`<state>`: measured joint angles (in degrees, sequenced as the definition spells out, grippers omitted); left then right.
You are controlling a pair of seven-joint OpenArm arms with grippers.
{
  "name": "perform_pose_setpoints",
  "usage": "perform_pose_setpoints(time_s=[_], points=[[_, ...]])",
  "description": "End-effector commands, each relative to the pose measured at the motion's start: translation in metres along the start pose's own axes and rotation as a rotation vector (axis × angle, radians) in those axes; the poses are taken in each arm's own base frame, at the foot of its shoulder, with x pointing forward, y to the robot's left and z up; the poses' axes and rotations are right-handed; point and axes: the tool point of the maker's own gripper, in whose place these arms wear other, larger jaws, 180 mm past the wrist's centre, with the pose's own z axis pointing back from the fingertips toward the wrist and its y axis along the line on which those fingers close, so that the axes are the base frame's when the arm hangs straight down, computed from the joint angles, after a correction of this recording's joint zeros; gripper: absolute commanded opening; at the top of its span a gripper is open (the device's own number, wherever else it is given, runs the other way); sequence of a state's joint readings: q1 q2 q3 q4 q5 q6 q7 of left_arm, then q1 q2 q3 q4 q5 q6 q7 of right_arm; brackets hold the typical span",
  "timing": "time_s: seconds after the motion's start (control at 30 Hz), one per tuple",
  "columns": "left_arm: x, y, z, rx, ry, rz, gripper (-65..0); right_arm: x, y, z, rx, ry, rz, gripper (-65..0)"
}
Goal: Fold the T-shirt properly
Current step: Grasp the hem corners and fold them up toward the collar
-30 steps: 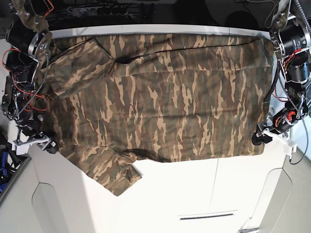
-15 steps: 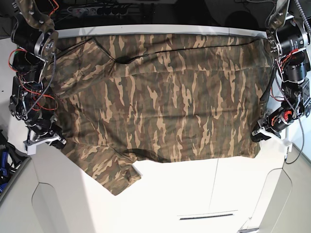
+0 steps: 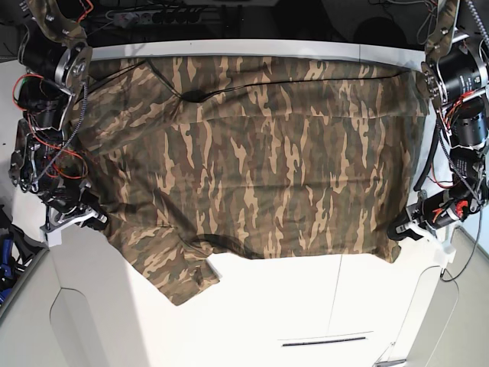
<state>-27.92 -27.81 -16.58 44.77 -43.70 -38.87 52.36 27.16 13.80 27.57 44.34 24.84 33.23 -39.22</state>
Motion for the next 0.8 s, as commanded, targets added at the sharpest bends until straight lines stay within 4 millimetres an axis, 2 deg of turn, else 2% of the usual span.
perform_pose_setpoints(time_s=[0.0,0.1,0.2,0.37,0.67,0.77], points=[[0.027,-0.005,0.012,-0.021,-0.060,-0.036,-63.7,0.030,0.008,0.007,0.025,-0.060,0.030,-65.0],[0.034,-0.009,0.021,-0.048,-0.075,-0.036,-63.7,0.036,0.013,0.017,0.047,-0.070,0.052,-65.0],[0.033,-0.013,0.033,-0.074,-0.052,-0.040,-63.7,0.042,0.005,0.034,0.034,-0.101,0.074,-65.0],[0.016,-0.019,0.045,-0.099,-0.002,-0.077,-63.7,0.037,-0.010,0.062,0.004,-0.113,0.122,-65.0],[-0.019,-0.036,0.063,-0.082,0.039,-0.243,-63.7,0.019,-0.022,0.103,-0.027,-0.101,0.198,-65.0],[-0.032,-0.036,0.070,-0.070,0.063,-0.277,-63.7,0.015,-0.022,0.114,-0.027,-0.098,0.214,-65.0]])
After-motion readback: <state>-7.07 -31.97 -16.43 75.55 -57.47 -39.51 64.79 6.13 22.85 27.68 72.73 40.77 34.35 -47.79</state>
